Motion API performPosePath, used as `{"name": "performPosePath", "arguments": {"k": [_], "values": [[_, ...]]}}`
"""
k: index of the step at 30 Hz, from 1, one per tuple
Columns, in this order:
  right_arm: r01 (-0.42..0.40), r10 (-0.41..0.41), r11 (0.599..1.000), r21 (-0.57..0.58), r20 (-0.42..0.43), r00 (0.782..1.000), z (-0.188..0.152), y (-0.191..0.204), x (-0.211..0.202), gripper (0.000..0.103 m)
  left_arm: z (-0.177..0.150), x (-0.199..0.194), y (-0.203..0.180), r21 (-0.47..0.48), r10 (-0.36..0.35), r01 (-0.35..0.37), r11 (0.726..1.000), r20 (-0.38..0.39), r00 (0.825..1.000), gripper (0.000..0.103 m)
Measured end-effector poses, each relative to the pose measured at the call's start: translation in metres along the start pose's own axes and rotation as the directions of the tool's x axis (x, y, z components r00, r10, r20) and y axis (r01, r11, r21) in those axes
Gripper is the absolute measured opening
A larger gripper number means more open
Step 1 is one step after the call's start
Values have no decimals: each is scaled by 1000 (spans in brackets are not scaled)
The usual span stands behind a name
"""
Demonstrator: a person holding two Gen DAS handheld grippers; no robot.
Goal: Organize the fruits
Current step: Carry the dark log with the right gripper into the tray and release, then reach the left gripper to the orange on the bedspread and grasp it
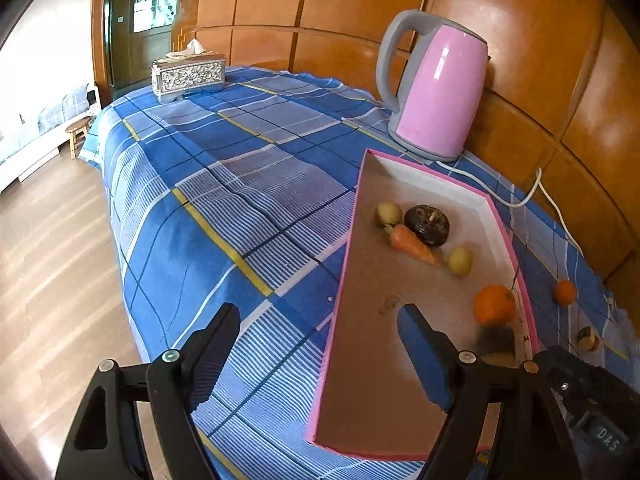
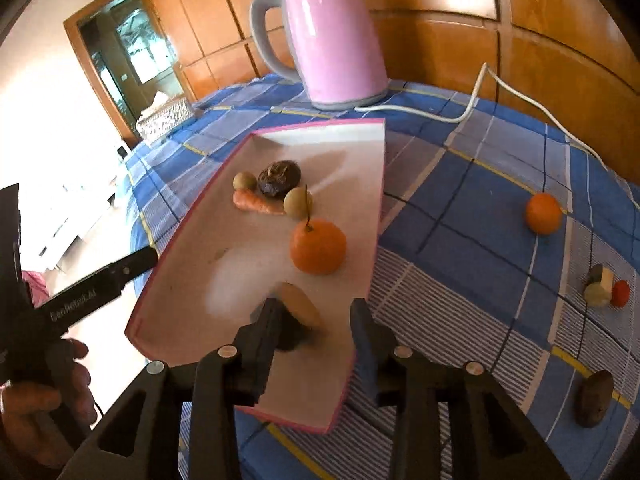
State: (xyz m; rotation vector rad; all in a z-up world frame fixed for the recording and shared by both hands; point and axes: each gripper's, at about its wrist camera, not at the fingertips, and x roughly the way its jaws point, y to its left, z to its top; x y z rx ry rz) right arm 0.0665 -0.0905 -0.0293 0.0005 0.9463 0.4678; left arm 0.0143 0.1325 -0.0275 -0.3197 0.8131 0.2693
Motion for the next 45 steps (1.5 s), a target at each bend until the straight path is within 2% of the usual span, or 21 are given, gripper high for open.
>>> {"name": "performPosePath", "arguments": {"k": [11,18,20,29,38,45], "values": [[47,-53,996,81,64,997,-13,-20,-28,39,-3,-10,-13,43,-28,27,999,25,999,83],[129,-142,983,130,97,985,-26,-39,-47,42,-7,-13,-22,80,-44,42,996,31,999,83],[162,-178,977,142,108,978,-30,-46,-52,48,-8,-14,-24,87,-49,46,995,34,998,83],[283,-313,935,215,121,942,-44,-82,-70,48,-13,-16,-33,118,-69,65,991,29,997,83],[349,-393,893,285,114,913,-58,-112,-84,48,-18,-18,-41,144,-84,80,986,18,996,83],[417,-474,844,337,106,874,-69,-131,-96,48,-22,-21,-50,173,-107,102,980,17,994,83]]}}
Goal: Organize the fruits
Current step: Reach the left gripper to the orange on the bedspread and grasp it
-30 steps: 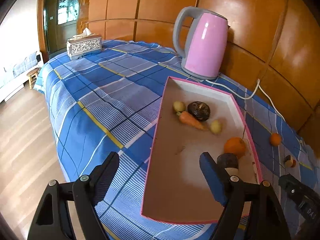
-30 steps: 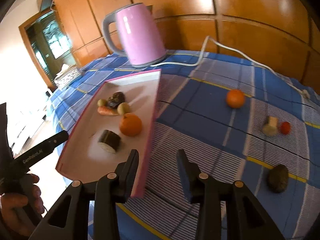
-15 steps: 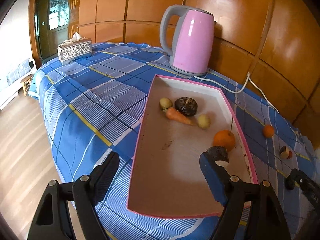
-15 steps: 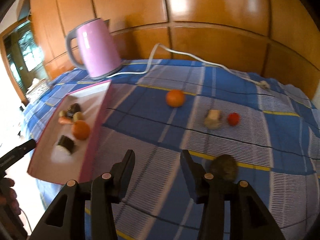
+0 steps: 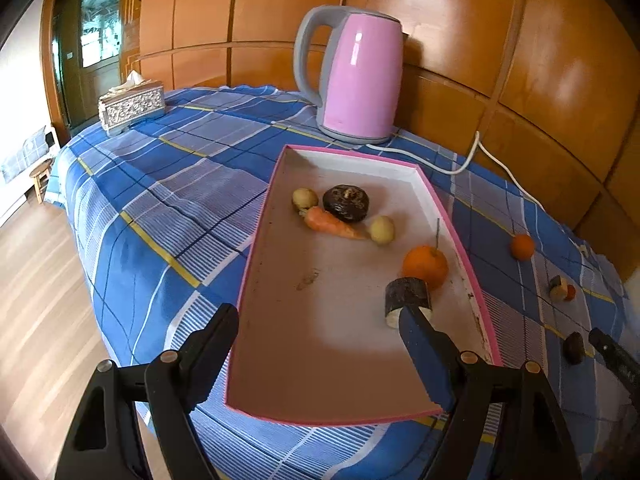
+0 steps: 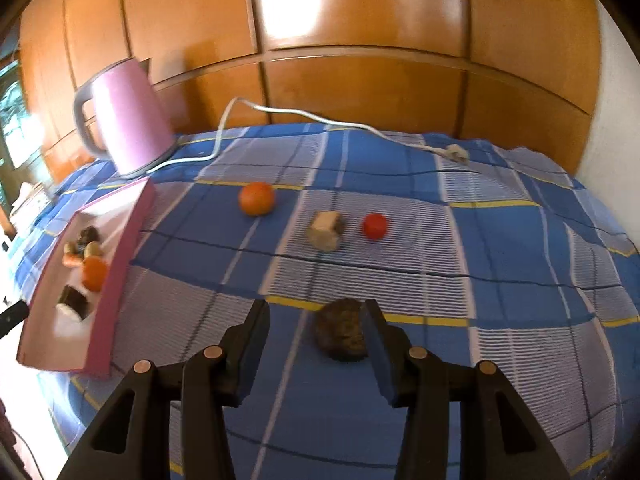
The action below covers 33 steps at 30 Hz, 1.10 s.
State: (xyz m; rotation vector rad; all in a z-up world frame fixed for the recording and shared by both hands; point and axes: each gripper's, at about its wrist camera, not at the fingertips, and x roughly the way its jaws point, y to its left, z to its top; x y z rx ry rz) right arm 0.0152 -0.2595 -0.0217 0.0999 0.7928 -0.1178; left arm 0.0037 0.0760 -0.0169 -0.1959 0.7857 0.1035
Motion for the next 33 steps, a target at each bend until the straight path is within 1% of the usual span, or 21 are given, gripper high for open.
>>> {"name": "performPosePath", "arguments": {"k": [6,10,15,20,25,28,30,31,33], "values": [[59,-60,997,44,6,998,0,-24,0,48,1,-3,-11,34,-28,28,999,8,1000,83],[111,-111,990,88,-1,994,-2,-43,1,48,2,-8,-25,73,-76,75,995,14,997,83],[212,-213,962,173,-10,977,-8,-74,2,48,4,-11,-45,130,-135,133,982,3,991,83],[290,-292,929,231,-24,956,-16,-104,4,48,8,-12,-75,207,-198,198,958,-19,980,83],[332,-332,904,268,-46,942,-25,-123,7,48,12,-10,-107,271,-252,257,928,-51,966,83],[349,-348,892,288,-55,936,-31,-133,8,48,14,-3,-126,281,-279,295,913,-96,955,82],[361,-361,885,295,-58,931,-33,-137,10,48,15,1,-139,304,-291,309,901,-105,951,82],[364,-364,883,296,-58,930,-35,-138,10,48,16,4,-144,311,-290,311,898,-112,950,82],[370,-371,880,296,-57,927,-36,-140,11,48,21,15,-155,290,-301,332,898,-146,942,79]]}}
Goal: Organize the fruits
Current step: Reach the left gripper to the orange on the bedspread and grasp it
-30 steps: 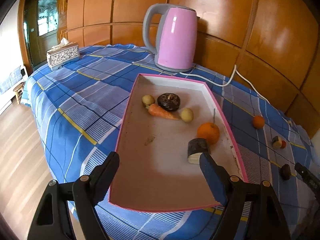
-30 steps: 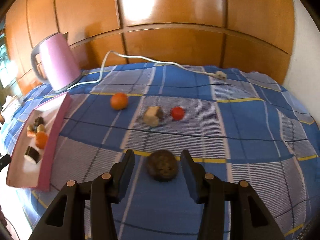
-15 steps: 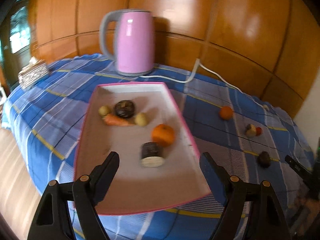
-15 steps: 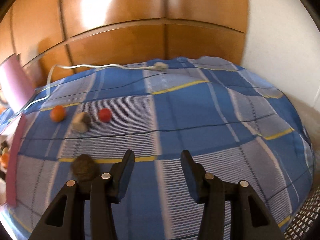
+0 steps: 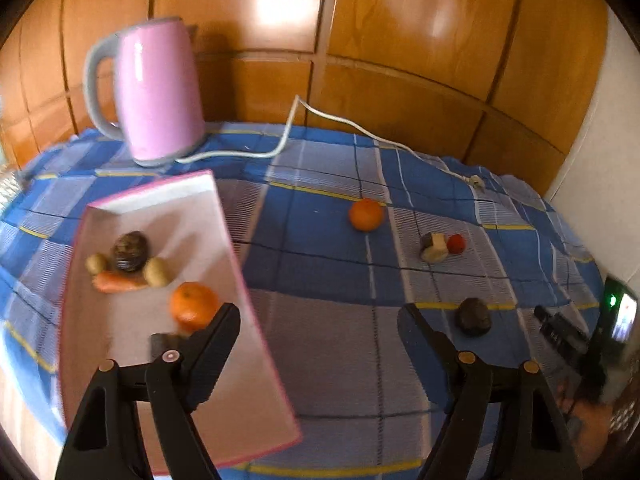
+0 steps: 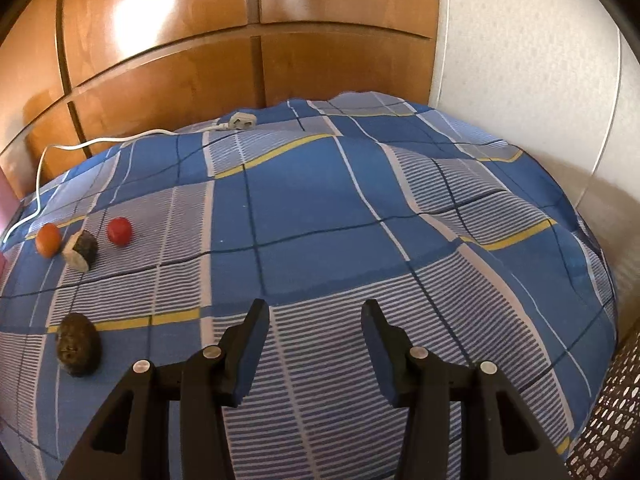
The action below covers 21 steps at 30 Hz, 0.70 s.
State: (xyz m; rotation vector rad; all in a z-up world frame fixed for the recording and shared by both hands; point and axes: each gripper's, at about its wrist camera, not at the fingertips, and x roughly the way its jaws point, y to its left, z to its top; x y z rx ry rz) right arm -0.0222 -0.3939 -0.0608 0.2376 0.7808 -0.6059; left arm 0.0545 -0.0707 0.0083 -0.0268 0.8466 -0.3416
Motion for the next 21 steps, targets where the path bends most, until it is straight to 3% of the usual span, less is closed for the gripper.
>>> {"name": "performPosePath", "arguments": {"k": [10,21], "values": [[-23,23,1000,9,20,1000,-2,-5,7,49,43,63,-27,21,-18,20,1000,-71,997,62],[-40,39,999,11,23,999,-3,-4,8,53,78,138,-42,21,28,-26,999,-130,991,64]]}}
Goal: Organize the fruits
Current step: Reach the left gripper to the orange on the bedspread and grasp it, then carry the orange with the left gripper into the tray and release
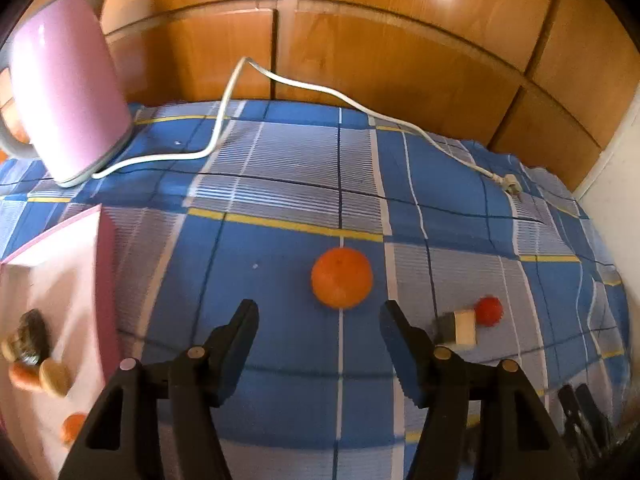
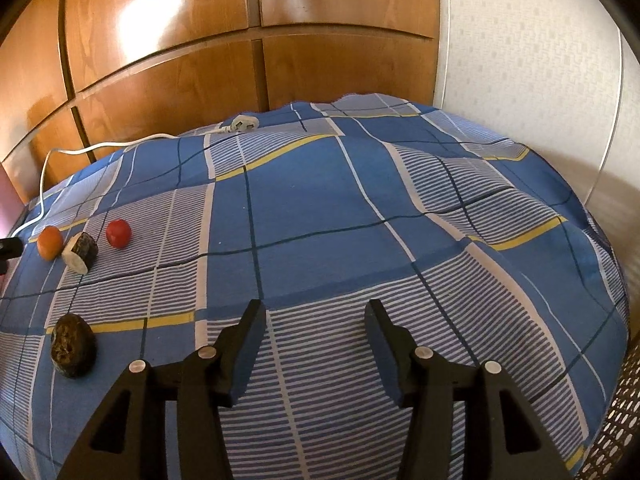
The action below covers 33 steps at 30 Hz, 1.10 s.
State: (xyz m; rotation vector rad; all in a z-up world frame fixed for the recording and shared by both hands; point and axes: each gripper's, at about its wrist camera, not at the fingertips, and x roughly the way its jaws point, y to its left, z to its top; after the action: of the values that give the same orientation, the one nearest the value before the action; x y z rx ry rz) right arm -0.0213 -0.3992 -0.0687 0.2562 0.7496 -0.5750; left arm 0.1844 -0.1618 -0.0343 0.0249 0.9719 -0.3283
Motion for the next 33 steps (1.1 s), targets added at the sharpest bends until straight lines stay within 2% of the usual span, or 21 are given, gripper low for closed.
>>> {"name": "performPosePath", "arguments": {"k": [7,9,11,15,20,25,33], "values": [[-2,2,1000,11,6,1000,-1,1,-1,55,13,33,-11,20,38,-38,999,-15,999,66],[-2,2,1000,11,8,1000,-2,1,-1,57,13,41,-11,18,28,-28,999,-31,999,58],[-5,5,1000,7,7,1000,-2,2,-1,60,11,44,-11,23,27,-27,999,-18,999,41],[-7,7,1000,1,8,1000,-2,3,-1,62,6,37,-11,4,-21,21,1000,-16,1000,39],[-4,4,1000,-11,9,1000,-2,4,0,65,-17,4,-12,1,-70,70,998,21,997,39],[0,0,1000,-16,7,1000,-2,6,0,65,-40,-30,-10,4,-85,84,996,56,995,39],[10,-10,999,-34,4,1000,-2,7,0,66,-69,-87,18,-47,-44,51,998,132,990,39]]}}
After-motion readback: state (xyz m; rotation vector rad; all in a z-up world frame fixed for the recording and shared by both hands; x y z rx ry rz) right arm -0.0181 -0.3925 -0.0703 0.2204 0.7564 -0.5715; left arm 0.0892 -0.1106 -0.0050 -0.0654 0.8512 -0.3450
